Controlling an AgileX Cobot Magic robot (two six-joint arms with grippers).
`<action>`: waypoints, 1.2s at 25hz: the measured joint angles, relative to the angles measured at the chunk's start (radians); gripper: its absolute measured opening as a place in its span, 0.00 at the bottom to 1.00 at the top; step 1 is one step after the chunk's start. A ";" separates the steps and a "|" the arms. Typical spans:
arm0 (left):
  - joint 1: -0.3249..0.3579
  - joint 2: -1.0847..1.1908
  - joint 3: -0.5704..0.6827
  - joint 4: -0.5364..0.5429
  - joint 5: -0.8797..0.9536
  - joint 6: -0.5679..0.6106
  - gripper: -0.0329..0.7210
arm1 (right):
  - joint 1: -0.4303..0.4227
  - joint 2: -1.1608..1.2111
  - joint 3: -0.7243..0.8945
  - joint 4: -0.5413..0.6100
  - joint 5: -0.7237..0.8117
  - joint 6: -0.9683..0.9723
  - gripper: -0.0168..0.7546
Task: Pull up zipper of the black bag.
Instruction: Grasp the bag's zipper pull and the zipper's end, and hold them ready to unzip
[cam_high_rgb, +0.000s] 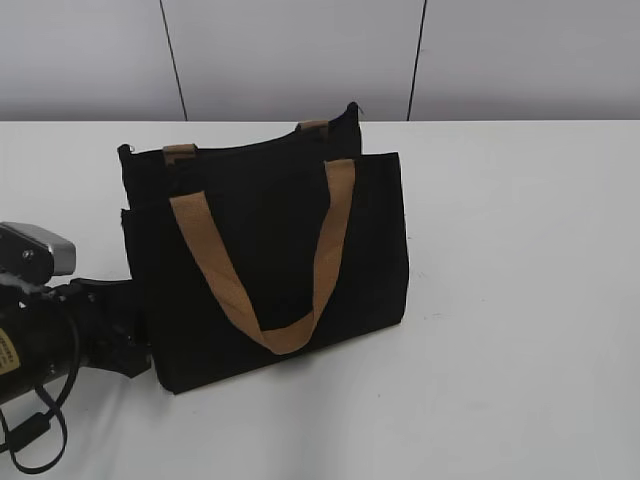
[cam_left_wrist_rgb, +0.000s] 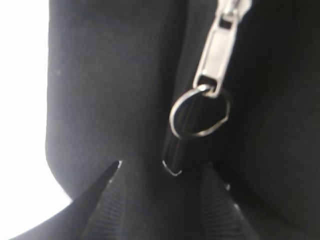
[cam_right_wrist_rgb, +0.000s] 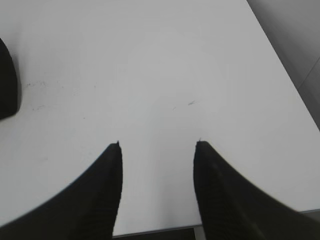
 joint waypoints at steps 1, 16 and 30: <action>0.000 0.000 0.000 0.002 0.000 0.000 0.49 | 0.000 0.000 0.000 0.000 0.000 0.000 0.50; 0.000 0.001 0.000 0.022 0.001 0.001 0.37 | 0.000 0.000 0.000 0.000 0.000 0.000 0.50; 0.000 0.001 0.000 0.042 0.003 0.001 0.43 | 0.000 0.000 0.000 0.000 0.000 0.000 0.50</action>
